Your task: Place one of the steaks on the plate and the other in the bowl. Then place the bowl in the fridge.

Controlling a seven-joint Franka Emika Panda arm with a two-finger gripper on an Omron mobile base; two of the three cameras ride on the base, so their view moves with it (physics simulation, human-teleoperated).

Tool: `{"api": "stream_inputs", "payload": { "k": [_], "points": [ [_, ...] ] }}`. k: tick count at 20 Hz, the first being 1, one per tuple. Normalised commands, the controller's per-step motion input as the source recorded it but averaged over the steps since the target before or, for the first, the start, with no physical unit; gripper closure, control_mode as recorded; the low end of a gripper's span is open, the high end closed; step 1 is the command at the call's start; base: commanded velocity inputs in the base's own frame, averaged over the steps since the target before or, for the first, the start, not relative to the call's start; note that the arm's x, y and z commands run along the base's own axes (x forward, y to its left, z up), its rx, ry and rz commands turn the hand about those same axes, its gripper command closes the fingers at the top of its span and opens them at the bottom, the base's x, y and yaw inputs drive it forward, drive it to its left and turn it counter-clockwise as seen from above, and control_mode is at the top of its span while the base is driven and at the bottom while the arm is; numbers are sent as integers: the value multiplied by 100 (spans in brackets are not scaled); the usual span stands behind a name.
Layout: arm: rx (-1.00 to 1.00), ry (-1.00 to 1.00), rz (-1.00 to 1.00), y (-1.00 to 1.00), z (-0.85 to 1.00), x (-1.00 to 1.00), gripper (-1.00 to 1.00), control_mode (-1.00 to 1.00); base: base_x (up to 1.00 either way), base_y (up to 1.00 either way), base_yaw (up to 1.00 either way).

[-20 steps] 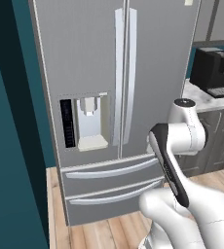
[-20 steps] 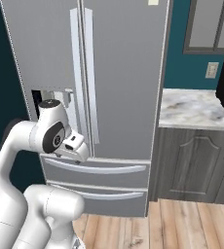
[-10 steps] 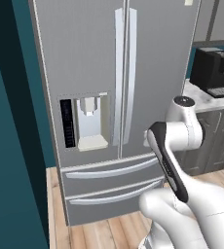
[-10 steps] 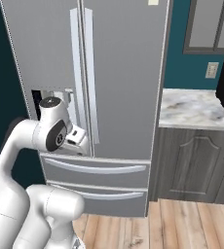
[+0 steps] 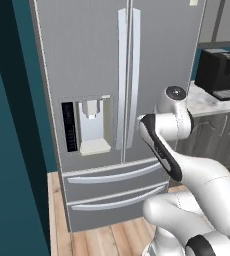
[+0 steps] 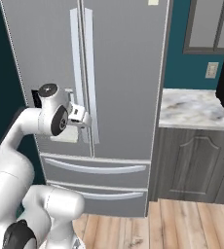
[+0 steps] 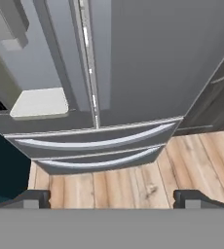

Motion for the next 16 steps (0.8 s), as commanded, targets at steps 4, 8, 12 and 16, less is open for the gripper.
{"api": "stream_inputs", "payload": {
  "k": [4, 8, 12, 16],
  "points": [
    [0, -24, 11, -1, 0, 73, -100, -100, 0, 0, 0],
    [3, -20, 9, -7, 4, 35, -100, -100, 0, 0, 0],
    [-1, -4, 3, -1, 28, 19, -100, -100, 0, 0, 0],
    [-4, 4, 0, 0, 14, 17, -100, -100, 0, 0, 0]
  ]
}}
